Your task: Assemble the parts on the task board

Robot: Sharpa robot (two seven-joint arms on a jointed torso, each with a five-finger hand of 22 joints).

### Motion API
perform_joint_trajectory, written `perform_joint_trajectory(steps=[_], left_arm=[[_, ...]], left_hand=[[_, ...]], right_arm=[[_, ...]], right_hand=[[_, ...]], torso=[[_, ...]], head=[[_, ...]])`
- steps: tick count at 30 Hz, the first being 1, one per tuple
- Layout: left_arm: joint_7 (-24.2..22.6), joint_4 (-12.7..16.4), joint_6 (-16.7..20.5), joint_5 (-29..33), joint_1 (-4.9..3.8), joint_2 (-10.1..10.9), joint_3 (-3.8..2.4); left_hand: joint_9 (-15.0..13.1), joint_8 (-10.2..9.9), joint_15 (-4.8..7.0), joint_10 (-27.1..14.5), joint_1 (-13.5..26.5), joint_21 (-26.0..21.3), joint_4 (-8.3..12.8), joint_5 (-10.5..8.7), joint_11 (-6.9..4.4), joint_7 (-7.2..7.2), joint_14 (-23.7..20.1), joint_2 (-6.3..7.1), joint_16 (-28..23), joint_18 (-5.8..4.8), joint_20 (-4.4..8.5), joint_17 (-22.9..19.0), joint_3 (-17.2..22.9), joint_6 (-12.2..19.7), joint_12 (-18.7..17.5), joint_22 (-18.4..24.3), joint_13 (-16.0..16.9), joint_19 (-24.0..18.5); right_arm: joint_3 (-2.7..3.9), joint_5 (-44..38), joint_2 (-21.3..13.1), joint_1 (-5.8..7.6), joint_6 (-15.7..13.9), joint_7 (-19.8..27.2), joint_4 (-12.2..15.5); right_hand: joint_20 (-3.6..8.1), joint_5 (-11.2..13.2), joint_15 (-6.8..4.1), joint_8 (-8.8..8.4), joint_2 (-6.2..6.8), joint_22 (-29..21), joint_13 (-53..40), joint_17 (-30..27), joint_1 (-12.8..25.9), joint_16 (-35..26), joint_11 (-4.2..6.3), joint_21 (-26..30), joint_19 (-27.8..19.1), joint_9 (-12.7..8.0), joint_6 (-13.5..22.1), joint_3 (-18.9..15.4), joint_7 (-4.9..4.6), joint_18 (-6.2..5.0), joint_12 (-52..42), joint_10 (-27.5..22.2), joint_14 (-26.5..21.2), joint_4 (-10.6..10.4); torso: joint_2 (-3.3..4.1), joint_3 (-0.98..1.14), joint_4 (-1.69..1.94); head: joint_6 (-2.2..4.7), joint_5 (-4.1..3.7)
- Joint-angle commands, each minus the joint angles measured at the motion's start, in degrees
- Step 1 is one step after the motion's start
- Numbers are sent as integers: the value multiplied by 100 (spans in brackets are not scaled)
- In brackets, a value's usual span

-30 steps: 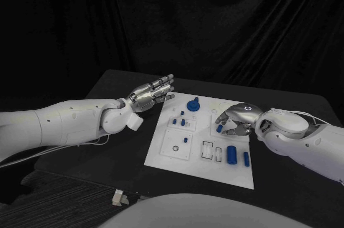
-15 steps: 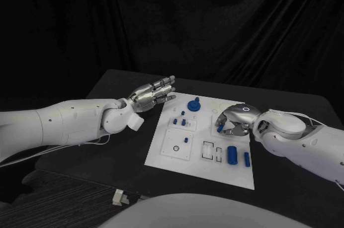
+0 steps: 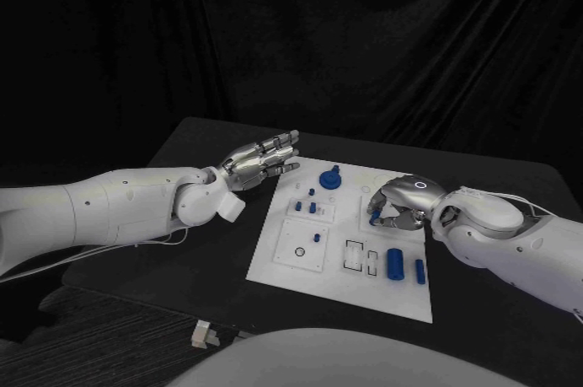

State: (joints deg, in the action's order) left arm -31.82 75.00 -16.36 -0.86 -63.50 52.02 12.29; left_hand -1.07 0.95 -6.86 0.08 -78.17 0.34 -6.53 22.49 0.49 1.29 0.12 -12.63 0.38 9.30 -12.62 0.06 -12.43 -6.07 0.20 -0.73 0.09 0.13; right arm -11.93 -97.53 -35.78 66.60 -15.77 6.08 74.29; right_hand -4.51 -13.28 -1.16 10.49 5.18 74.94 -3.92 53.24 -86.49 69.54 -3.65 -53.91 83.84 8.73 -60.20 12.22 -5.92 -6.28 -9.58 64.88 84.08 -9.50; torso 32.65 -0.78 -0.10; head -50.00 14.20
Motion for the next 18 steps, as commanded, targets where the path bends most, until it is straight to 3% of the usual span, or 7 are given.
perform_joint_trajectory(steps=[1, 11, 18], left_arm=[[-19, 10, -67, 39, 10, -14, -6], [7, -2, -78, 39, 19, -35, -5], [13, -9, -75, 39, 23, -36, -5]], left_hand=[[-7, 38, -30, -7, -37, -7, 40, 38, -44, -42, -12, -25, -38, 62, -34, -6, 3, -2, -18, -8, -8, 13], [-8, 42, -32, -7, -53, -7, 87, 100, -52, -61, -12, -33, -38, 61, -34, -6, 12, -12, -18, -7, -8, 13], [-9, 43, -32, -7, -56, -7, 94, 113, -53, -62, -12, -35, -38, 61, -35, -6, 14, -15, -19, -8, -8, 13]], right_arm=[[5, 42, -40, 16, -252, -18, 82], [5, 47, -245, 239, -315, -160, 508], [5, 48, -376, 453, -347, -226, 954]], right_hand=[[5, -72, -7, 45, -16, 641, 11, -47, -85, -21, -5, 34, -25, 41, -67, 84, -37, 6, -3, 65, -16, 17], [25, -105, -35, 112, 19, 646, 1, -135, -172, -95, 39, 82, -67, 134, -204, 234, -65, 0, -35, 292, -65, 115], [35, -122, -47, 143, 36, 647, 4, -166, -210, -123, 52, 105, -83, 173, -276, 294, -65, -2, -31, 376, -83, 164]], torso=[[0, -1, -3], [-2, -1, -2], [-2, -2, -5]], head=[[0, 7], [0, 2], [0, 50]])
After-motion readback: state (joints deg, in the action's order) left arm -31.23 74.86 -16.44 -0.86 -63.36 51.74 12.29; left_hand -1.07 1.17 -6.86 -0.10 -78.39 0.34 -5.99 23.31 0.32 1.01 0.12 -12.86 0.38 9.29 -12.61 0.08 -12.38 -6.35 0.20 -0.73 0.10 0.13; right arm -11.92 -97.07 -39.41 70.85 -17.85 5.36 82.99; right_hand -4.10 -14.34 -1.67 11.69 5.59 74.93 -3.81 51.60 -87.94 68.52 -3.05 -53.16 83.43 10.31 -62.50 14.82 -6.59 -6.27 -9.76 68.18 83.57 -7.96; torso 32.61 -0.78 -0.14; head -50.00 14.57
